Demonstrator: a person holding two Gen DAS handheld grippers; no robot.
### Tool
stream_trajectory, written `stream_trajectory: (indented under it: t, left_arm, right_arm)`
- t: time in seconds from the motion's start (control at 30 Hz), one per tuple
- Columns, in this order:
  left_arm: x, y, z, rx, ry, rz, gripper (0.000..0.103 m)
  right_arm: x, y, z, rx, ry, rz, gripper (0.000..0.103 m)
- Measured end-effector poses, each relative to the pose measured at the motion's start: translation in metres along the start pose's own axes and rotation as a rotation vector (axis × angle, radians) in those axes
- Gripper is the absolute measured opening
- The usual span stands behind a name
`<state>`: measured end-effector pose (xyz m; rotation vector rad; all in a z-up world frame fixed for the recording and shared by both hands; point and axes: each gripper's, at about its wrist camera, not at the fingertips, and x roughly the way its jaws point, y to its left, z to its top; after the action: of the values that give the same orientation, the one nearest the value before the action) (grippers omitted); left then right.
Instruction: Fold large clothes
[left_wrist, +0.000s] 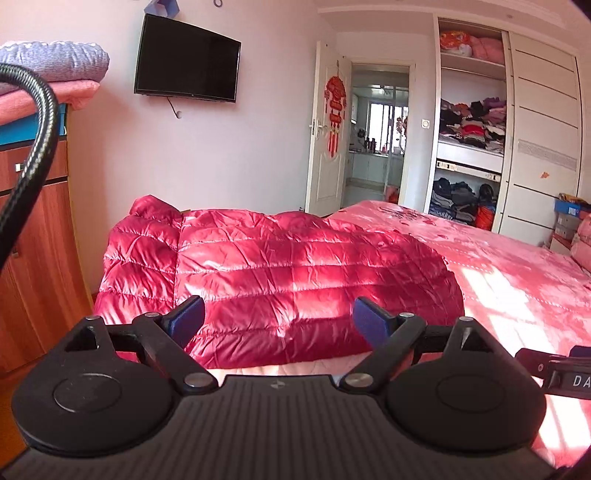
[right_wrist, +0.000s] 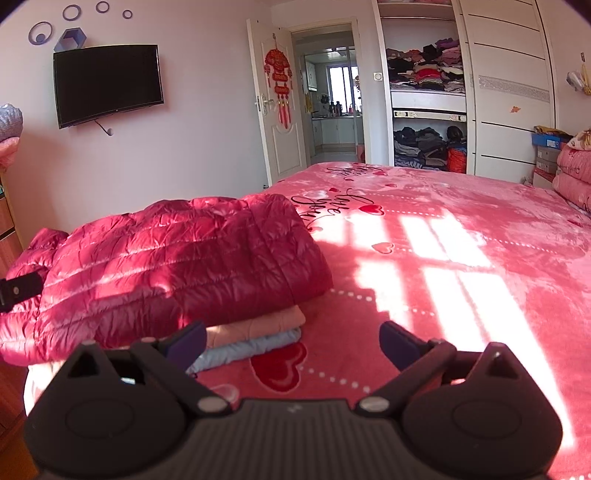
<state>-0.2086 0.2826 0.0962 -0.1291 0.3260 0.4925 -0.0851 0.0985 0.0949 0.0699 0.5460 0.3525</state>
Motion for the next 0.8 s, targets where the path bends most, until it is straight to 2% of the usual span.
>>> stream_trajectory:
  t: [0.2,0.5,0.8]
  left_arm:
    - [-0.040,-0.004,-0.008,0.049,0.006,0.005,0.103]
    - [-0.085,0.014,-0.008,0.070,0.003,0.048,0.103]
    - [-0.099,0.029,-0.009,0.060,0.010,0.077,0.103]
  right_arm:
    - [-0.044,0.000,-0.008,-0.017,-0.026,0.028,0.099]
    - [-0.097,0.013,-0.003,-0.032,-0.093,0.084,0.099]
    - [-0.130,0.035,0.002,-0.076,-0.104,0.133,0.099]
